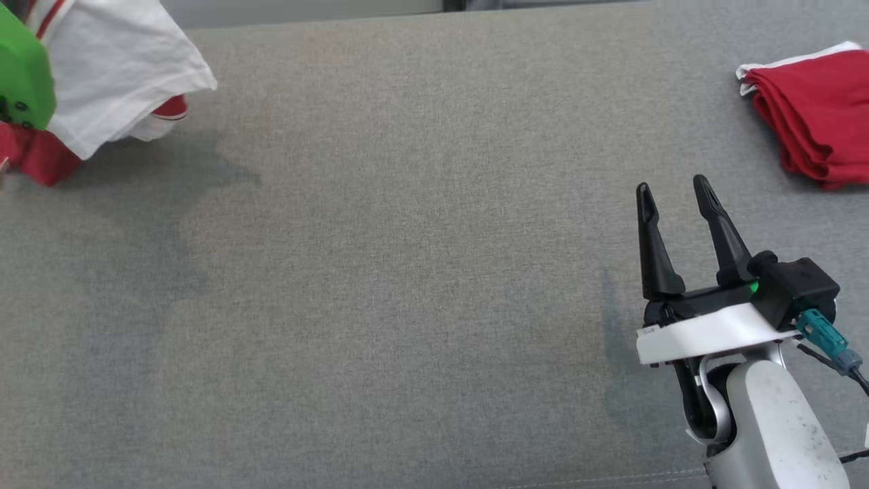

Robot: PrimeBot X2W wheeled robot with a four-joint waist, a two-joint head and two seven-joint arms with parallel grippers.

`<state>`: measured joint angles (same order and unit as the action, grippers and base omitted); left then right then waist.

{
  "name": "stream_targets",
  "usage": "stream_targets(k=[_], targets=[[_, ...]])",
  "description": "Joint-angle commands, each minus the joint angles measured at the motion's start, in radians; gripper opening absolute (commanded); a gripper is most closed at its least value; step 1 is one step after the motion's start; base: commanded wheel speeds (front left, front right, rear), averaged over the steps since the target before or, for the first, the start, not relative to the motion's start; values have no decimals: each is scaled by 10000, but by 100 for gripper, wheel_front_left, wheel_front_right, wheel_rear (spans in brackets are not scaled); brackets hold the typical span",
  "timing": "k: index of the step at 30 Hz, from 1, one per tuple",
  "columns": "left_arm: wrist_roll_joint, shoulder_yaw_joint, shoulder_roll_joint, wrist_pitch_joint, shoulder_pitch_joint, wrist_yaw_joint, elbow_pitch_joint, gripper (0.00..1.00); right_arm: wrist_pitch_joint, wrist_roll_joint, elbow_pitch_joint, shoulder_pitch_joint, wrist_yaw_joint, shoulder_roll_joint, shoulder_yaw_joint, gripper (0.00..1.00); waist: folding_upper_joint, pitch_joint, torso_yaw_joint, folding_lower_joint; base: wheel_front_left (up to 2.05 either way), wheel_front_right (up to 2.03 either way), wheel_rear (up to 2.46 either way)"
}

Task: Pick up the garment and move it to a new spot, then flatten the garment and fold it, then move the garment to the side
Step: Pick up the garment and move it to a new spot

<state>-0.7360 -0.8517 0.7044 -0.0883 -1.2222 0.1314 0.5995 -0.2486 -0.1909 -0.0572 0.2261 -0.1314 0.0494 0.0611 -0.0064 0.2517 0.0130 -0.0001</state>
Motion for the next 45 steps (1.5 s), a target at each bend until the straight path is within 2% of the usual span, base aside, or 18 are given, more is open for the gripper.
stream_targets(k=[1, 6, 13, 21, 24, 25, 30, 35, 39, 42, 43, 44, 45], targets=[[-55, -67, 77, -4, -19, -28, -261, 0, -75, -73, -59, -187, 14, 18, -17, 100, 64, -841, -573, 1, 0, 0, 0], [-315, -418, -76, 104, 150, -28, -1473, 0, -117, -127, -247, -431, 14, 18, -148, 100, 64, -1341, -910, 1, 0, 0, 0], [-412, -901, -733, 248, 713, -73, -2735, 0, -159, -131, -320, -650, 14, 15, -162, 100, 64, -1628, -1397, 1, 0, 0, 0], [-379, -997, -1882, 770, 711, -485, -3127, 0, -158, -219, -303, -676, 14, 17, -28, 100, 64, -1612, -2012, 1, 0, 0, 0], [-524, -1089, -2496, 918, 995, -673, -2934, 0, -163, -221, -351, -701, 14, 17, -20, 100, 64, -1548, -2160, 1, 0, 0, 0], [-524, -1089, -2496, 918, 995, -673, -2934, 0, -163, -221, -351, -701, 14, 17, -20, 100, 64, -1548, -2160, 1, 0, 0, 0], [-649, -1155, -3661, 1874, 1757, -1090, -2115, 0, -166, -338, -293, -546, 14, 15, 72, 100, 64, -1233, -2406, 1, 0, 0, 0], [-714, -1132, -4848, 3024, 2526, -1503, -497, 0, -168, -457, -258, -297, 14, 14, 181, 100, 64, -731, -2692, 1, 0, 0, 0], [-671, -1239, -5526, 3353, 2905, -1380, 913, 0, -168, -616, -261, -128, 14, 17, 348, 100, 64, -359, -3027, 1, 0, 0, 0], [-651, -1166, -5790, 3464, 3036, -1268, 1827, 0, -169, -629, -274, -61, 14, 14, 359, 100, 64, -113, -3239, 1, 0, 0, 0], [-617, -1138, -5866, 3471, 3053, -1227, 2088, 15, -169, -645, -286, -32, 14, 11, 353, 100, 64, -43, -3293, 1, 0, 0, 0], [-578, -1110, -5943, 3503, 3052, -1201, 2299, 44, -169, -663, -293, -5, 14, 12, 358, 100, 64, 19, -3344, 1, 0, 0, 0], [-543, -1100, -6020, 3520, 3032, -1152, 2469, 100, -169, -691, -291, 6, 14, 12, 348, 100, 64, 71, -3382, 1, 0, 0, 0]])
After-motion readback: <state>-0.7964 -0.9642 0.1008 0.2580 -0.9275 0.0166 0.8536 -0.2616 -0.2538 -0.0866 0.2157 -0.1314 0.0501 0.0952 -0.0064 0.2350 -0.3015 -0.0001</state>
